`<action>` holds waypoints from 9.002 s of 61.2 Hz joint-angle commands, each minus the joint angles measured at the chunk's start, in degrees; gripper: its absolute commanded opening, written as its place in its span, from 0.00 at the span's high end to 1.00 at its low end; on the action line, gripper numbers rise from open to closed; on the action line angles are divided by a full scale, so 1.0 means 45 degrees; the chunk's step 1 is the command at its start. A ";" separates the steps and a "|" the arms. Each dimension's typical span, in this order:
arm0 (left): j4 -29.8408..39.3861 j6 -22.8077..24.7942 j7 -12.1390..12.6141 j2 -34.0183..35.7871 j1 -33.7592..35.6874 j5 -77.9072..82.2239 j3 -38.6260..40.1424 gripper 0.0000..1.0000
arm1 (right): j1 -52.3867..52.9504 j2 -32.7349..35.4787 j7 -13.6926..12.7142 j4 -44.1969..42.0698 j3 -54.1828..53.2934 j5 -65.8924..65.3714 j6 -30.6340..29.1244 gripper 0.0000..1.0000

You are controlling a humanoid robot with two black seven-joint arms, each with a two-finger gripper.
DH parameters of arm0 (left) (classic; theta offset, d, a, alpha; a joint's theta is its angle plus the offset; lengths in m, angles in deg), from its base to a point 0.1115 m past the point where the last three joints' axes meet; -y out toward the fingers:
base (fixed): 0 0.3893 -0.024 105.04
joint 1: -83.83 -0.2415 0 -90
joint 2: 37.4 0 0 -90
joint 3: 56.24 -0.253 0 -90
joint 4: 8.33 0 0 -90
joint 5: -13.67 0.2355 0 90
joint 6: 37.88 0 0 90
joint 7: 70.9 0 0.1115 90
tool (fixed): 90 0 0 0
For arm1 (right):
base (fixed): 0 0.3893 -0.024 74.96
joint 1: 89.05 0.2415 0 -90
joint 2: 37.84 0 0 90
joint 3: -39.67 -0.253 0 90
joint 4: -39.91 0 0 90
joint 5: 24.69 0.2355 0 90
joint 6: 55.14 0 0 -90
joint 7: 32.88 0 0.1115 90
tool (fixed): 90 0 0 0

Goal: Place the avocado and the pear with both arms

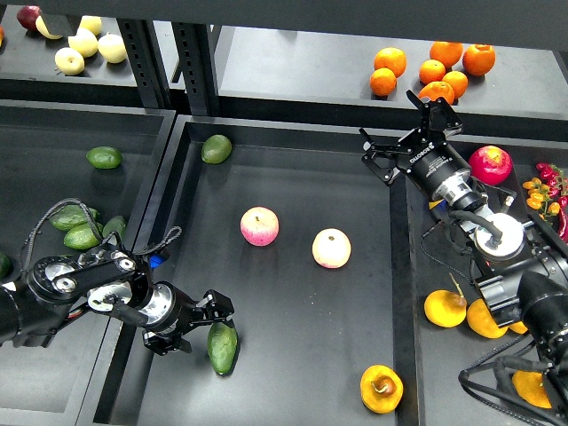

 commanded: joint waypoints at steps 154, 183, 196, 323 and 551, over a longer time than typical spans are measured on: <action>-0.0363 0.0000 0.0001 0.4487 0.1213 -0.1205 0.1855 0.64 | -0.0216 0.0000 0.0000 0.0214 0.0020 -0.0019 0.0000 0.00; -0.0831 0.0000 0.0001 0.5777 0.0510 -0.1186 0.1932 0.62 | -0.0373 0.0000 0.0000 0.0390 0.0196 -0.0038 0.0000 0.00; -0.1729 0.0000 0.0001 0.5757 -0.0017 -0.1186 0.1972 0.61 | -0.0373 0.0000 0.0000 0.0409 0.0216 -0.0058 0.0000 0.00; -0.4933 0.0000 0.0001 0.3863 -0.1795 -0.1185 0.1737 0.44 | -0.0568 0.0000 0.0000 0.0585 0.0333 -0.0077 0.0000 0.00; 0.0379 0.0000 -0.2569 -0.3168 -0.3357 -0.6576 1.8378 0.01 | 0.1463 0.0000 0.0000 -0.0548 0.0001 -0.0077 0.0000 0.00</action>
